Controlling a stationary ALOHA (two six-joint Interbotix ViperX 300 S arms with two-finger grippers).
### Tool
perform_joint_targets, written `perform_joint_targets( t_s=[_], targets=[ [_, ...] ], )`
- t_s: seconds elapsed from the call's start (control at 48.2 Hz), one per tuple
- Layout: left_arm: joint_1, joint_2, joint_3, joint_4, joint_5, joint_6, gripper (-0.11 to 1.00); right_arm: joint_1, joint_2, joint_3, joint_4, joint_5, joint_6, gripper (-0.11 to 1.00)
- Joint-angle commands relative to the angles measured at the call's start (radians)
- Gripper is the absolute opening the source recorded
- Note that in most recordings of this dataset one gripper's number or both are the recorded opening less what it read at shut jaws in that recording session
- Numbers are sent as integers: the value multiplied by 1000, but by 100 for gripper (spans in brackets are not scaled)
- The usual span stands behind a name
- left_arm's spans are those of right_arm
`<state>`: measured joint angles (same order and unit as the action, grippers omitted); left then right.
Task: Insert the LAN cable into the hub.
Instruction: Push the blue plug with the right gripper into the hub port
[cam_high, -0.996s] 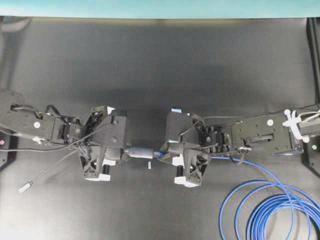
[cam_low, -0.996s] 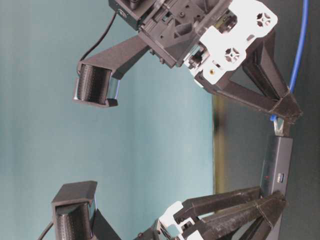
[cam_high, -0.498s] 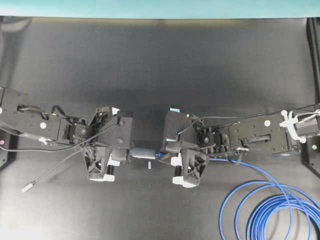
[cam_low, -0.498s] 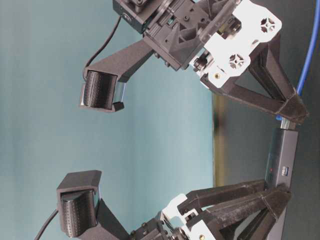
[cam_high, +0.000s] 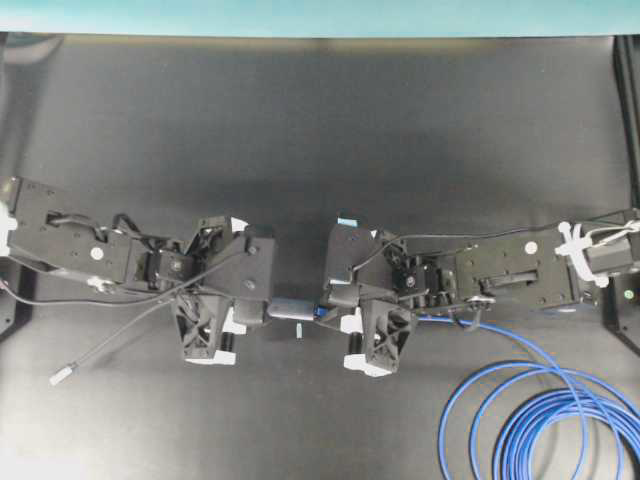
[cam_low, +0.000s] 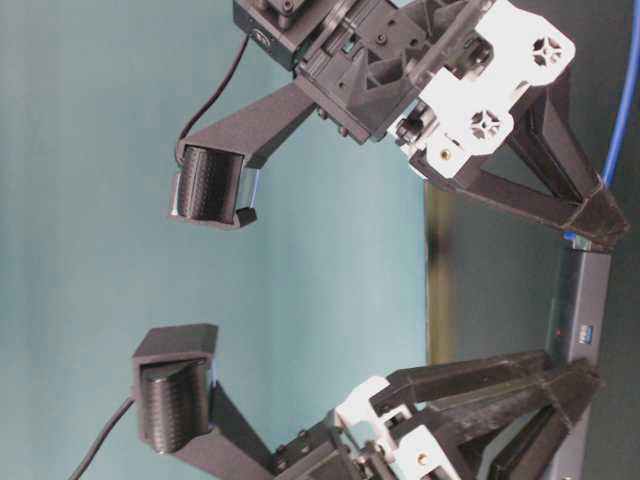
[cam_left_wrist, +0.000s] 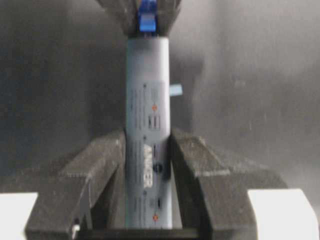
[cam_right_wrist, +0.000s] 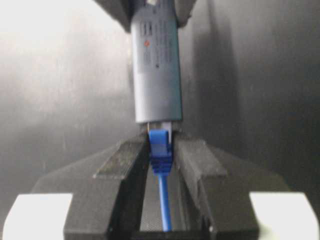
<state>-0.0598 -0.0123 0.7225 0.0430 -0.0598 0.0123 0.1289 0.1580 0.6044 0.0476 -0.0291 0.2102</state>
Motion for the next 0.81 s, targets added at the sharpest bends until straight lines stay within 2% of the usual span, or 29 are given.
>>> perform_joint_targets(
  t_s=[0.0, 0.187, 0.353, 0.789],
  targets=[
    [-6, -2, -54, 5, -23, 21, 29, -11, -6, -58, -3, -23, 2, 13],
    [-5, 0, -55, 5, -20, 32, 29, -9, -5, -61, -8, -2, -3, 13],
    [-2, 0, -57, 5, -20, 32, 29, 2, -3, -64, -38, 21, -8, 13],
    [-2, -3, -48, 5, -17, 32, 29, 3, -5, -60, -38, 28, 2, 13]
  ],
)
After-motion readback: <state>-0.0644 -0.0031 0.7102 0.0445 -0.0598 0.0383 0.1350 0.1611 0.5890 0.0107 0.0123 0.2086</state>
